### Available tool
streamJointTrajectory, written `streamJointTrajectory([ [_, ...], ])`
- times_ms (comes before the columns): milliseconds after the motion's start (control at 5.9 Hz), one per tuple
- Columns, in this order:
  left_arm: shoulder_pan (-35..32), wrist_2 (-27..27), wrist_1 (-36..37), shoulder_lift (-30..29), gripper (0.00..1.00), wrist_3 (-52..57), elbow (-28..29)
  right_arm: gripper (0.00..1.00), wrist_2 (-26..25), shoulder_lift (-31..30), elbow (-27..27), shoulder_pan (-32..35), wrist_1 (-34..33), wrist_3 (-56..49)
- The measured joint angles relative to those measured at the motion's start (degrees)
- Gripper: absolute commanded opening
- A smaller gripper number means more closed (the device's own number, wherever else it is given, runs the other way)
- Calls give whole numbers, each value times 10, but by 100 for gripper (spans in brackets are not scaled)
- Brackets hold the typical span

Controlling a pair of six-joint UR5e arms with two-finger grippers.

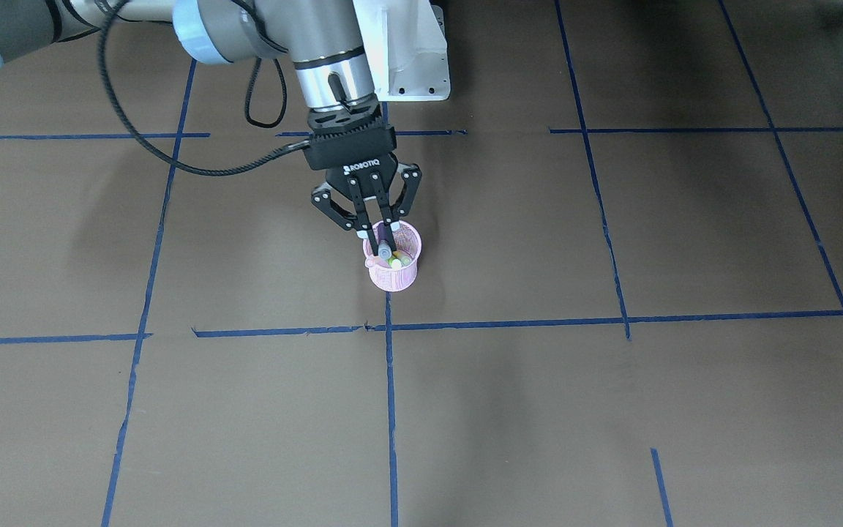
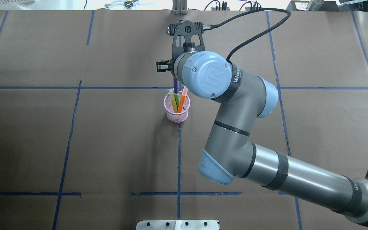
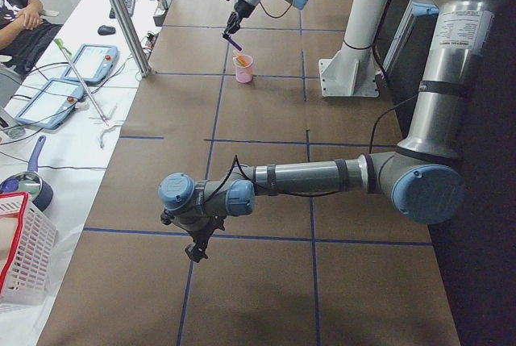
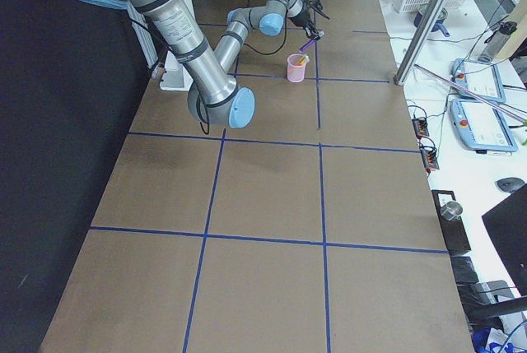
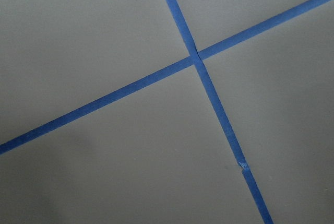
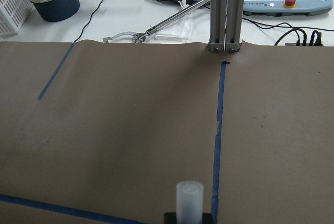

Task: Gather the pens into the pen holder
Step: 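Lower the purple marker into the cup and open the right gripper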

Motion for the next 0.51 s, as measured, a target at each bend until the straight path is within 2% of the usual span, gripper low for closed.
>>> streamJointTrajectory([
  [339, 0, 1, -1, 8, 100, 0, -4, 0, -17, -3, -20, -8, 21, 4],
  [508, 0, 1, -2, 27, 100, -2, -24, 0, -17, -5, -20, -9, 23, 5],
])
